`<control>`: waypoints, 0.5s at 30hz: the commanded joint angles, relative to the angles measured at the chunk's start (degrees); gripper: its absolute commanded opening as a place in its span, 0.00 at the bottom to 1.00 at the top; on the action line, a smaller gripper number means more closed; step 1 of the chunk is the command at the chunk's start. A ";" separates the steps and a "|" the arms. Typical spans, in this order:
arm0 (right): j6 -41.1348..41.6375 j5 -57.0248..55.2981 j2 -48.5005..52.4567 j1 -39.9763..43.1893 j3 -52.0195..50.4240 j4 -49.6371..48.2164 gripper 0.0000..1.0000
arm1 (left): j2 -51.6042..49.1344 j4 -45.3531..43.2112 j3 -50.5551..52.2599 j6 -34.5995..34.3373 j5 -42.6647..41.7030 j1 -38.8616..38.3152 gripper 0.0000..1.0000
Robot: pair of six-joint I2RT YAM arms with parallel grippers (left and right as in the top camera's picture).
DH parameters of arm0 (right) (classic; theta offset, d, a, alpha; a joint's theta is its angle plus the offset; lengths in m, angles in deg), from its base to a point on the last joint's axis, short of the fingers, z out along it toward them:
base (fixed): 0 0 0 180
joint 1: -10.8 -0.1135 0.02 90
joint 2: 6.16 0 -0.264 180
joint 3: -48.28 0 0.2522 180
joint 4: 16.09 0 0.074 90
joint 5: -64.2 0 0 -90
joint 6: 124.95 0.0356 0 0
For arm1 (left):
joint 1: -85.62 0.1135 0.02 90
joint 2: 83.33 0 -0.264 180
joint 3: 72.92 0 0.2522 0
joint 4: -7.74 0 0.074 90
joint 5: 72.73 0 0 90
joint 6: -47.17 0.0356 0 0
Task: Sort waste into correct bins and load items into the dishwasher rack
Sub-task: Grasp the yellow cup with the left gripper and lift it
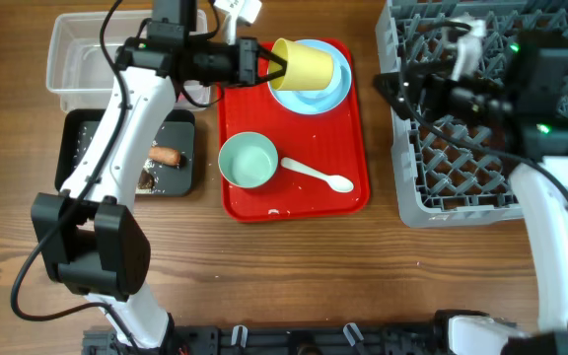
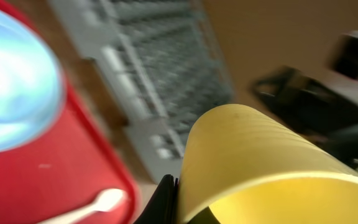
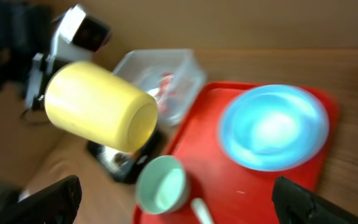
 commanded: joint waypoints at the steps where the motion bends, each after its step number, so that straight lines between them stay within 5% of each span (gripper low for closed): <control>1: -1.77 19.93 6.05 -3.48 0.81 -7.72 1.00 | 0.09 -0.20 -0.44 0.00 -15.67 -0.70 0.04; 10: 3.32 26.18 10.10 -11.54 0.81 -24.15 0.99 | 0.09 -0.09 -0.44 0.00 -15.61 -1.97 0.04; 15: 4.81 25.79 10.21 -12.98 0.81 -25.70 0.73 | 0.09 -0.07 -0.44 0.00 -14.49 -2.97 0.04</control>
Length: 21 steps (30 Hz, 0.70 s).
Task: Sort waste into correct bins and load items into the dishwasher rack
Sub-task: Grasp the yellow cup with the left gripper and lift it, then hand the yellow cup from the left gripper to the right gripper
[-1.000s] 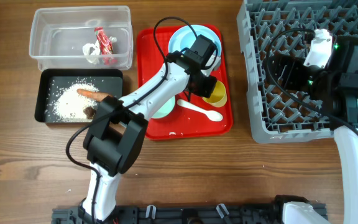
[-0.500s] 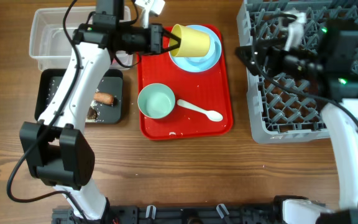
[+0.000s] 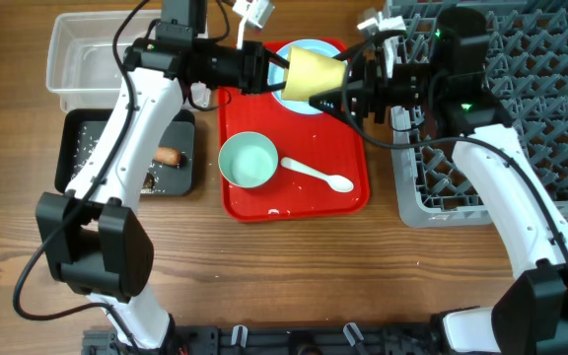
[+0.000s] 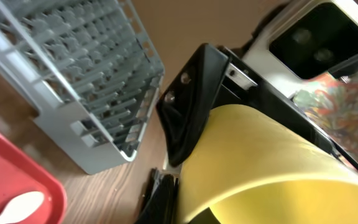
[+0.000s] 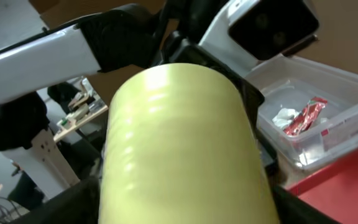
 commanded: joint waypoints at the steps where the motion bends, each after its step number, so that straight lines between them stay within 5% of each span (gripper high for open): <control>1: 0.70 2.78 0.55 -1.01 0.81 -0.44 0.69 | 0.13 -0.22 -0.42 0.09 0.48 -0.72 0.04; 4: 0.72 2.80 0.55 -1.01 0.81 -0.44 0.60 | 0.13 -0.20 -0.42 0.09 0.59 -0.72 0.05; 10: 0.72 2.80 0.55 -0.04 0.81 -0.46 0.59 | 0.13 -0.17 -0.42 0.07 1.88 -0.72 0.18; 13: 0.72 2.82 0.55 1.01 0.81 -0.55 0.66 | 0.13 -0.17 -0.42 0.07 1.88 -0.72 0.04; 21: 5.18 3.48 0.52 3.26 0.81 -6.29 0.75 | 0.13 0.46 -0.42 0.09 1.88 -0.74 0.04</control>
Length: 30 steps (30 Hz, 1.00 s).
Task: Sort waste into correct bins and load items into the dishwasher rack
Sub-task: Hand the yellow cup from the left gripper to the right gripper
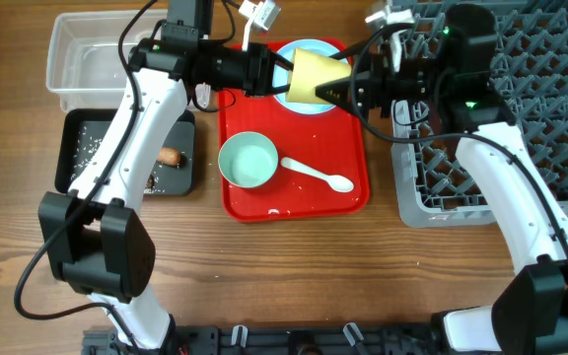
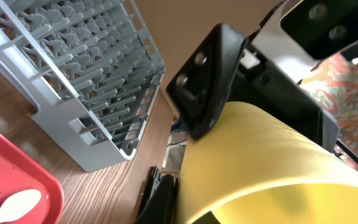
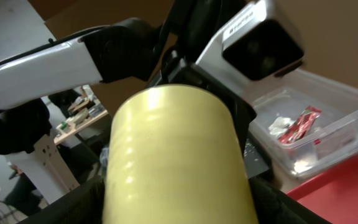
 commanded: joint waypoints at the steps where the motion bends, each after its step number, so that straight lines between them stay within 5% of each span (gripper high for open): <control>1: 1.66 1.84 0.09 1.33 0.85 -0.66 0.74 | 0.13 0.09 -0.37 0.50 1.09 -0.13 0.04; 16: -9.46 3.50 0.48 2.16 0.85 10.93 0.72 | 0.13 0.13 -0.37 0.26 0.37 -0.20 0.04; 21: -9.42 3.50 0.48 2.16 0.85 9.75 0.60 | 0.13 0.13 -0.37 0.26 0.39 -0.20 0.04; 30: -9.25 3.23 0.48 3.98 0.85 9.33 0.57 | 0.13 0.94 -0.37 0.28 0.42 -0.20 0.33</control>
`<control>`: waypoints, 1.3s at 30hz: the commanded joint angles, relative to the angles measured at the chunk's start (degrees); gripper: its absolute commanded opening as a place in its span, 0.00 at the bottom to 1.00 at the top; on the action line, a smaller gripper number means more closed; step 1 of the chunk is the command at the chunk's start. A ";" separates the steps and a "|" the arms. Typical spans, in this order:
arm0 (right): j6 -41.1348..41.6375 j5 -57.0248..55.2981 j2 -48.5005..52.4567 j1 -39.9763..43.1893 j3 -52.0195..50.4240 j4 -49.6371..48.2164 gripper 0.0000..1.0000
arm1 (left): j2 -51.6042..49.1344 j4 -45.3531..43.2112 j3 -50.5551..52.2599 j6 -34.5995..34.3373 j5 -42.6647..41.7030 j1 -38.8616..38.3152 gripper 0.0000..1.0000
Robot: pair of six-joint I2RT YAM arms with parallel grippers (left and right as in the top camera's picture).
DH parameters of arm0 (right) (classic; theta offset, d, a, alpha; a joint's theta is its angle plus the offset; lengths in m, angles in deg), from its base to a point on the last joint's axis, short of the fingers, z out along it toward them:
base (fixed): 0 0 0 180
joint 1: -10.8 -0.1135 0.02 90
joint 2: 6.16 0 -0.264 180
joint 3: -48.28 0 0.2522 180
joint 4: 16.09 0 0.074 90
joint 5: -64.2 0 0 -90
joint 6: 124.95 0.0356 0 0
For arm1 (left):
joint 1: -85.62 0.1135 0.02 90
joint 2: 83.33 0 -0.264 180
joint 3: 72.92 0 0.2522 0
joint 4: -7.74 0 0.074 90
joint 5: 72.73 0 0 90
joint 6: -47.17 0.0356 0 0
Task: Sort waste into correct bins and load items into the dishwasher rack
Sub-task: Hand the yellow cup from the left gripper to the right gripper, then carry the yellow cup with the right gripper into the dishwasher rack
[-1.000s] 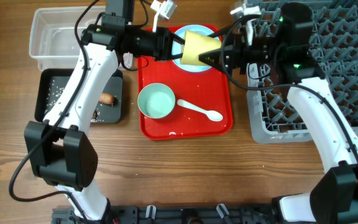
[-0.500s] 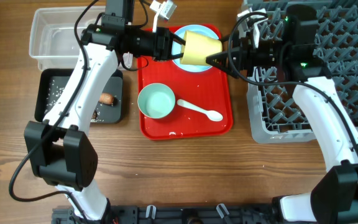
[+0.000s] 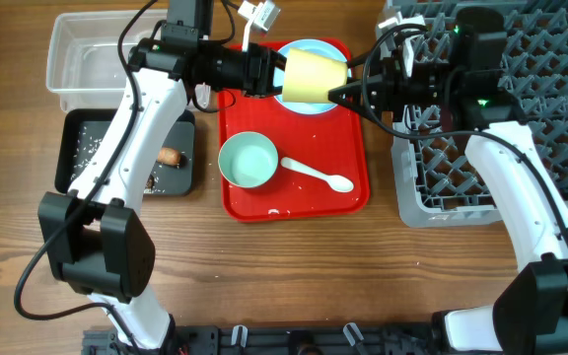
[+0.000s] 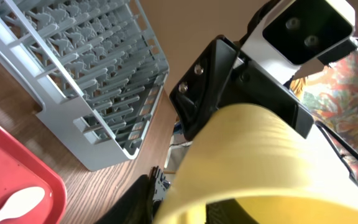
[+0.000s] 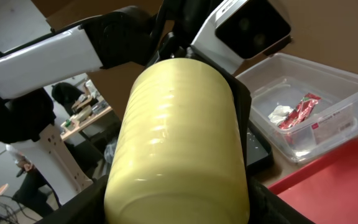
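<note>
A yellow cup (image 3: 314, 77) hangs on its side above the red tray (image 3: 348, 187), between my two grippers. My right gripper (image 3: 351, 91) is shut on the cup's base end; in the right wrist view the cup (image 5: 179, 137) fills the space between its dark fingers. My left gripper (image 3: 270, 71) stands open at the rim, one finger outside and one inside the cup (image 4: 253, 149), with a gap showing. The grey dishwasher rack (image 3: 521, 118) stands at the right.
On the red tray are a blue plate (image 3: 304, 45), a green bowl (image 3: 248, 160) and a white spoon (image 3: 316, 175). A clear bin (image 3: 97, 54) with a red wrapper (image 5: 300, 113) stands far left. In front of it, a black tray (image 3: 97, 158) holds a sausage piece (image 3: 168, 155).
My left gripper's fingers have come apart from the cup's rim. My right gripper now presses on the cup's base end. The cup hangs in nearly the same place.
First my left gripper held the yellow cup by its rim over the blue plate, with my right gripper back at the rack. Then my right gripper was at the cup's base, open around it. Now the right holds the cup and the left has let go.
</note>
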 commanded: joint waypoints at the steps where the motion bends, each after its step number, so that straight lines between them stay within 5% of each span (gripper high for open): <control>1: -1.38 0.52 0.46 1.92 0.63 -0.39 0.56 | 0.13 0.37 -0.37 0.52 -0.50 -0.22 0.39; 11: 1.25 2.49 0.42 7.63 0.63 -0.35 0.55 | 0.13 0.37 -0.37 0.55 0.42 -0.15 0.44; 16: 5.81 -4.76 0.07 10.97 0.63 3.04 0.57 | 0.13 0.87 -0.37 0.52 11.23 -0.17 0.48; 24: 2.86 -41.31 -7.15 12.41 8.13 31.47 0.58 | 0.13 7.39 -0.37 0.55 41.75 -0.22 0.58; 30: 1.44 -62.84 -8.31 12.41 25.29 58.42 0.58 | 0.13 8.39 -0.37 0.59 48.04 -0.22 0.63; 39: 4.22 -74.31 -3.58 12.41 26.51 77.44 0.59 | 0.11 9.66 -0.37 0.74 52.87 -0.33 0.64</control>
